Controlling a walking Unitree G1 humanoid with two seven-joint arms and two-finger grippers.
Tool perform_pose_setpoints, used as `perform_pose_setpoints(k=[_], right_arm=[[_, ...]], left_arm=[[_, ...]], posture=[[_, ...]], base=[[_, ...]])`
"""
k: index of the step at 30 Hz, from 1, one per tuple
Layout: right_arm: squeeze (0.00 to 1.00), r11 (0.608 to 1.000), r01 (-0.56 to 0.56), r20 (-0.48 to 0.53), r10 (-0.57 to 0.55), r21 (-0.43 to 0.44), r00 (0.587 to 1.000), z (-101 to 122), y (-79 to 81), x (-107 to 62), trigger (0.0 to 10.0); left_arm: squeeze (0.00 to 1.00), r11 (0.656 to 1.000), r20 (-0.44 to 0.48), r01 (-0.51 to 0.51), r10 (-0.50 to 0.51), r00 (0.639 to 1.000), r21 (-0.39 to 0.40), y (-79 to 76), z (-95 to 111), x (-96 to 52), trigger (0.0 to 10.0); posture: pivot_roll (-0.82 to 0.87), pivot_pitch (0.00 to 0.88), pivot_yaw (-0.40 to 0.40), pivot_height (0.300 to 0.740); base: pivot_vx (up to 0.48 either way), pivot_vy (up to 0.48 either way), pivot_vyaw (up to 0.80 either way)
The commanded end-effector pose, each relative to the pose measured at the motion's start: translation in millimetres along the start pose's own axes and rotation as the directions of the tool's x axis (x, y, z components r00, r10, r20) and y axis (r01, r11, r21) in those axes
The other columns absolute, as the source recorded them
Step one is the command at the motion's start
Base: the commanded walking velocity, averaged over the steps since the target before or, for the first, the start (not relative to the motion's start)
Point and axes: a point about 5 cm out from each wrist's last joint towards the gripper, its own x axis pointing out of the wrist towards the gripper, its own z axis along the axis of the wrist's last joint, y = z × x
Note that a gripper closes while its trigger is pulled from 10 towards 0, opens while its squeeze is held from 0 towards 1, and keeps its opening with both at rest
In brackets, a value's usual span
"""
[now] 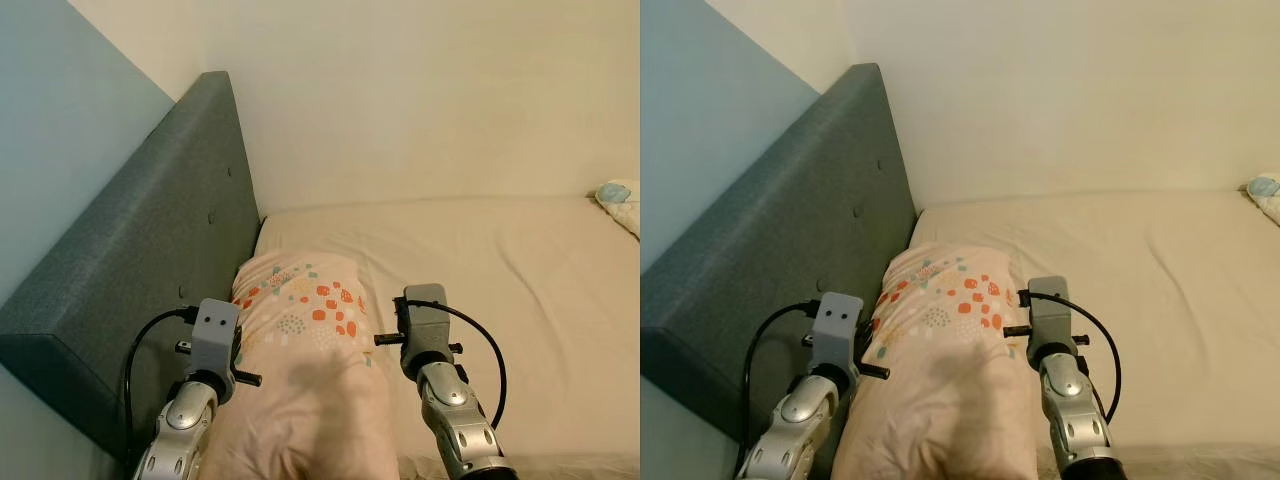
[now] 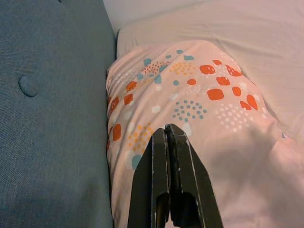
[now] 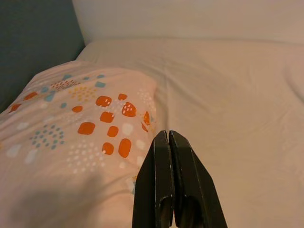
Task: Clean up the room
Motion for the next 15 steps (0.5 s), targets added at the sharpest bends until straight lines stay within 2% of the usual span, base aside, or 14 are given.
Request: perform_pose_setpoints(k=[1,15], right_arm=[[0.0,1.0,-0.003,-0.034,0.004,0.017,0.999,-6.9,3.0,-1.2,10.0],[0.0,0.999,-0.005,-0.036,0.007,0.043,0.999,-8.3,2.0,-4.2,10.0]], left_arm=[[0.0,1.0,-0.027,0.008,-0.008,1.0,0.006,1.6,-5.7,-0.7,10.0],[0.0,0.999,-0.035,0.05,-0.049,0.998,0.012,-3.9,-7.2,-1.0,10.0]], posture=[[-0.09,0.049,0.055,0.74],[-0.09,0.048,0.06,0.74]], base=[[0.0,0.0,0.0],[0.0,0.0,0.0]])
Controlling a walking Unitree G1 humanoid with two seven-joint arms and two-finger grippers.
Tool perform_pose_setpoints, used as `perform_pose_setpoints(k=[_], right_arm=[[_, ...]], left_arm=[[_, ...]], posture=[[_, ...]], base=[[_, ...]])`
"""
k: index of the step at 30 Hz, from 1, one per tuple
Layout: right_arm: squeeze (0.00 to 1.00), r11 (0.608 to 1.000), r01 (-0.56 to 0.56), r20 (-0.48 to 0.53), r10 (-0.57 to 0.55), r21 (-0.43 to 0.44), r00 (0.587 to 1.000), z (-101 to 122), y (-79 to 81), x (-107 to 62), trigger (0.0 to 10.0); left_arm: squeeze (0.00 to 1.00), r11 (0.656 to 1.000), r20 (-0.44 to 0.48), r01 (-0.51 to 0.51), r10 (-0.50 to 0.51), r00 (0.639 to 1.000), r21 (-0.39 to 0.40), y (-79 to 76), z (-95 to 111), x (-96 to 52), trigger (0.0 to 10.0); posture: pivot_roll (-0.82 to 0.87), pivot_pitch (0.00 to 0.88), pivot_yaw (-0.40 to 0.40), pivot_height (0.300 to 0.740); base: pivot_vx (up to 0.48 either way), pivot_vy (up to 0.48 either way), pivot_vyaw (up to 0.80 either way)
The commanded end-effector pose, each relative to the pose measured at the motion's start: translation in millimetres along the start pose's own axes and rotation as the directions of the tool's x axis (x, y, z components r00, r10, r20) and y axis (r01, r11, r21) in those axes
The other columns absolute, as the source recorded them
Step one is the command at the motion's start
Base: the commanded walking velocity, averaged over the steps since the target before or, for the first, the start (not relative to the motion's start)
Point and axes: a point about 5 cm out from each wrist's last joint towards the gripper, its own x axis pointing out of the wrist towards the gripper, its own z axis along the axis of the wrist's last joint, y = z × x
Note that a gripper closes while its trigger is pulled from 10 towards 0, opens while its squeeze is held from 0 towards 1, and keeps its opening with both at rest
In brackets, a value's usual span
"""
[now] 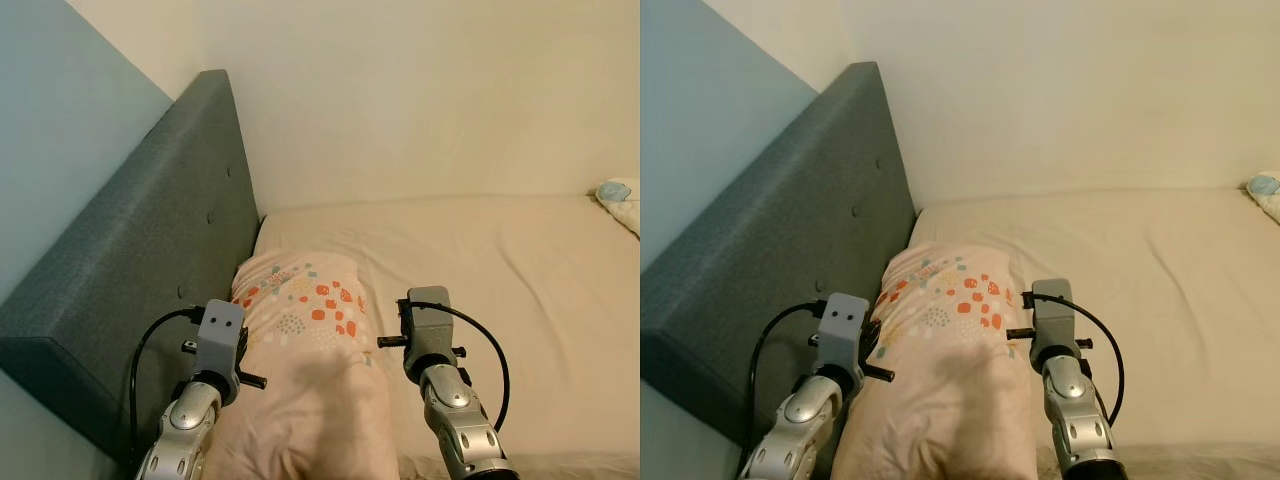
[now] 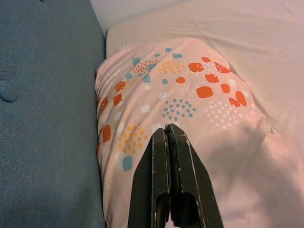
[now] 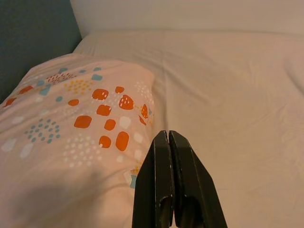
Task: Clean up the room
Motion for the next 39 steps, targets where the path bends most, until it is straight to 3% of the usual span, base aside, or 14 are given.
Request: perform_pose_setpoints(k=[1,10,21,39], right_arm=[[0.0,0.999,-0.006,-0.012,0.007,0.031,1.0,-3.7,2.5,-2.4,10.0],[0.0,0.999,-0.011,-0.012,0.012,0.045,1.0,-1.9,2.3,-2.0,10.0],[0.0,0.997,-0.032,-0.016,0.033,0.064,0.999,-1.2,4.1,-1.6,10.0],[0.0,0.998,-0.051,-0.025,0.052,0.041,0.998,-2.9,4.5,-3.7,10.0]], left_arm=[[0.0,1.0,-0.034,0.004,-0.004,0.999,0.006,1.9,-7.2,-1.3,10.0],[0.0,1.0,-0.014,-0.008,0.007,1.0,-0.016,3.1,-3.6,0.8,10.0],[0.0,0.994,-0.029,-0.039,0.036,0.999,-0.098,5.8,-4.4,-2.8,10.0],[0.0,0.996,-0.012,-0.053,0.053,0.999,-0.075,5.0,-2.8,-4.6,10.0]], posture=[[-0.09,0.048,0.06,0.74],[-0.09,0.057,0.057,0.74],[-0.09,0.068,0.046,0.74],[-0.09,0.083,0.045,0.74]], base=[[0.0,0.0,0.0],[0.0,0.0,-0.71],[0.0,0.0,-0.78],[0.0,0.0,0.0]])
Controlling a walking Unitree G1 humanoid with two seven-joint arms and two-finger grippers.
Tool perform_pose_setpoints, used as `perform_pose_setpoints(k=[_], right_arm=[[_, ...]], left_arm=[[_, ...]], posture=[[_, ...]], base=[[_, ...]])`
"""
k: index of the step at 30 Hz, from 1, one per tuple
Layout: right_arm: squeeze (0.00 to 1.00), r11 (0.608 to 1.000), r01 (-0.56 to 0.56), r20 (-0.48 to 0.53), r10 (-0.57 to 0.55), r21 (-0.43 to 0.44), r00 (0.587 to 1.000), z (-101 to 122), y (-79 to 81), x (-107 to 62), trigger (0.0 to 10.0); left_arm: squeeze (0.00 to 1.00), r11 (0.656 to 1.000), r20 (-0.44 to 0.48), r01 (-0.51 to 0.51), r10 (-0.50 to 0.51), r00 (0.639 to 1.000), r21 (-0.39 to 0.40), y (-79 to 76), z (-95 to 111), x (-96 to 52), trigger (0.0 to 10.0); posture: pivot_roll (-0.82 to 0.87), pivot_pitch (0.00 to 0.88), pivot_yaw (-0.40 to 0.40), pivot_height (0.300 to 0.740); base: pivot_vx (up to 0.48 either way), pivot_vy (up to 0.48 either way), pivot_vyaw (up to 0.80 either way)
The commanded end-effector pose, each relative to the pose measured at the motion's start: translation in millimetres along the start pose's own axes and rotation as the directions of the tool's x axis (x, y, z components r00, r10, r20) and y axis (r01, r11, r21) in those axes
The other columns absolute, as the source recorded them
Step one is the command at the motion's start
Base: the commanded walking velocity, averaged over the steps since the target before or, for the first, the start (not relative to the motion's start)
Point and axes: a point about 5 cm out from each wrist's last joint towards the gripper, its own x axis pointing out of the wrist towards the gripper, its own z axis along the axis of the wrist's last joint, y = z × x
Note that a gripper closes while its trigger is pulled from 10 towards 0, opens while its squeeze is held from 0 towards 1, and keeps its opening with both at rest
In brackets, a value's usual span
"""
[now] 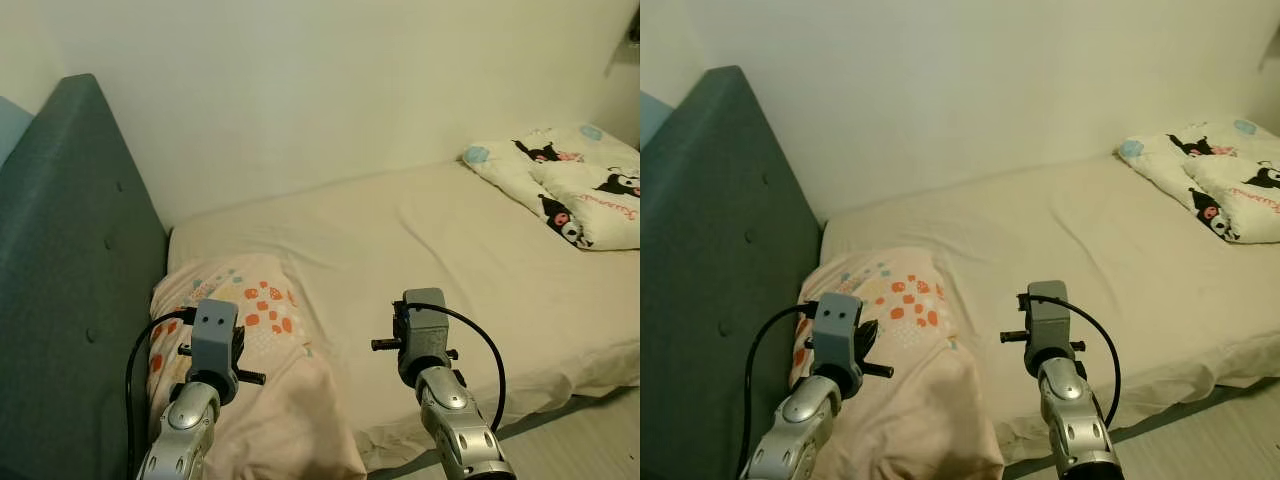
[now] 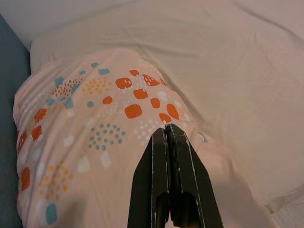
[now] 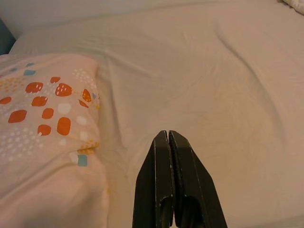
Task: Clean up the room
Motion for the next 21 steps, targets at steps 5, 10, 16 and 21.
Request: perform_pose_setpoints(k=[5,10,16,21], right_arm=[[0.0,1.0,-0.011,-0.012,0.011,0.005,1.0,-2.1,1.1,-2.3,10.0],[0.0,1.0,-0.016,-0.013,0.016,0.005,1.0,-1.8,2.2,-2.0,10.0],[0.0,1.0,-0.018,-0.013,0.019,0.006,1.0,-1.7,2.3,-1.8,10.0],[0.0,1.0,-0.018,-0.014,0.018,0.003,1.0,-1.6,2.1,-1.9,10.0]], left_arm=[[0.0,1.0,-0.001,-0.024,0.024,1.0,-0.004,2.4,-1.3,-3.6,10.0],[0.0,1.0,-0.003,-0.027,0.027,1.0,-0.003,2.1,-1.3,-4.1,10.0],[0.0,1.0,-0.007,-0.03,0.03,1.0,0.004,2.4,-1.5,-4.3,10.0],[0.0,1.0,-0.007,-0.03,0.03,1.0,0.008,2.8,-1.2,-4.7,10.0]], posture=[[-0.08,0.084,0.043,0.74],[-0.08,0.084,0.042,0.74],[-0.08,0.084,0.042,0.74],[-0.08,0.086,0.041,0.74]], base=[[0.0,0.0,0.0],[0.0,-0.207,0.0],[0.0,-0.287,0.0],[0.0,-0.296,0.0]])
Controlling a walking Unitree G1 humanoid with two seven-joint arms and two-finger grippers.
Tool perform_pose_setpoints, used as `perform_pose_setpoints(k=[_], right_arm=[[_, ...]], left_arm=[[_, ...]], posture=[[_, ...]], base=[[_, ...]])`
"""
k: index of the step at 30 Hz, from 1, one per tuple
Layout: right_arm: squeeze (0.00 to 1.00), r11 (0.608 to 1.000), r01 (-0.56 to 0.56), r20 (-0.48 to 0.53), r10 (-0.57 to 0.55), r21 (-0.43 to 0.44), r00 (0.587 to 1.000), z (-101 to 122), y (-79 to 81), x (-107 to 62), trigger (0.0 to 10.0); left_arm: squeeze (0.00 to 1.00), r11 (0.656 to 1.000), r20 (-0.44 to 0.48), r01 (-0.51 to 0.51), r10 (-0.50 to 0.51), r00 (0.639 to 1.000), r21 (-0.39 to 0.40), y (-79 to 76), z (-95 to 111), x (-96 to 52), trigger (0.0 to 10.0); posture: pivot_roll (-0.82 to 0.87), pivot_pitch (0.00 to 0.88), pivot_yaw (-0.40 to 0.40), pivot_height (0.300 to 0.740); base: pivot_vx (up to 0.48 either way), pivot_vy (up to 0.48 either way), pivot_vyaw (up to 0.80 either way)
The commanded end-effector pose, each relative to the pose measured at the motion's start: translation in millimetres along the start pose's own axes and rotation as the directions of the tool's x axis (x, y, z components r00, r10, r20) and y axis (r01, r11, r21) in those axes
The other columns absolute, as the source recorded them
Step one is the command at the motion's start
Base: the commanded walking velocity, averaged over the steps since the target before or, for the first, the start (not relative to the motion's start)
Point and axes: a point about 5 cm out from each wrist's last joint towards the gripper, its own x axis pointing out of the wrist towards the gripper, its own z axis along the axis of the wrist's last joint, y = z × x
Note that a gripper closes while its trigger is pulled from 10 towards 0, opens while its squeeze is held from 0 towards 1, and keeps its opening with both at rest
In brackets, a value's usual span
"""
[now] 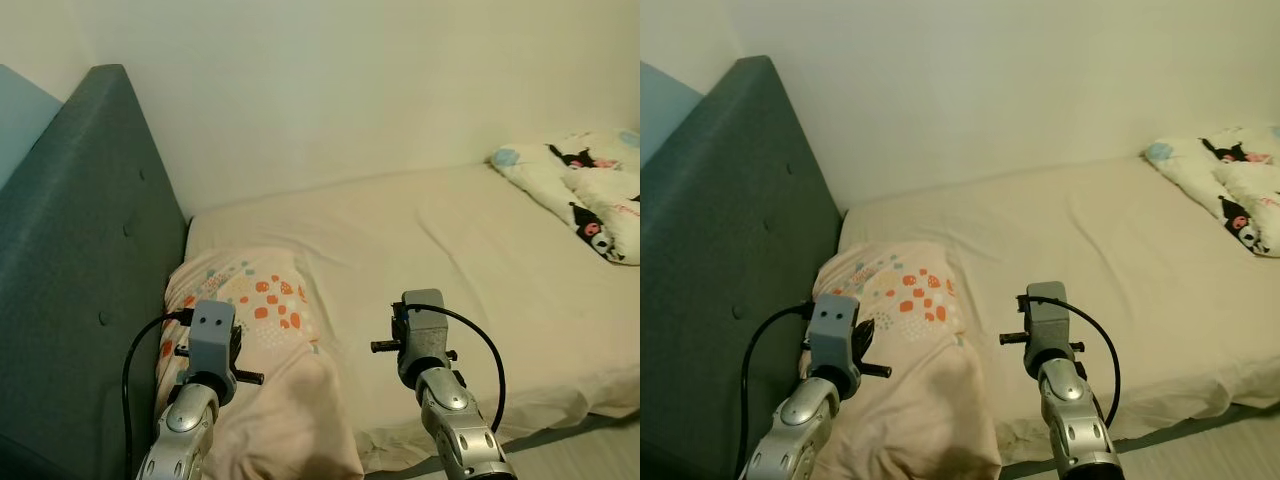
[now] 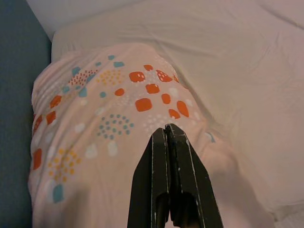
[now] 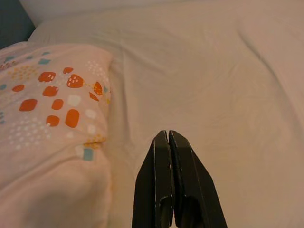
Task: Clean up the room
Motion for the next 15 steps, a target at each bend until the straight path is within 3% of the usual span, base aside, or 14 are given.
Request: perform_pose_setpoints(k=[1,15], right_arm=[[0.0,1.0,-0.007,-0.005,0.007,0.006,1.0,-0.8,1.8,-1.6,10.0],[0.0,1.0,-0.009,-0.014,0.009,0.006,1.0,-2.9,2.4,-2.9,10.0]], left_arm=[[0.0,1.0,-0.021,-0.01,0.01,1.0,0.007,2.1,-3.8,-2.6,10.0],[0.0,1.0,-0.034,-0.012,0.012,0.999,0.013,3.2,-4.6,-3.3,10.0]], posture=[[-0.08,0.086,0.041,0.74],[-0.08,0.088,0.043,0.74]], base=[[0.0,-0.304,0.0],[0.0,-0.357,0.0]])
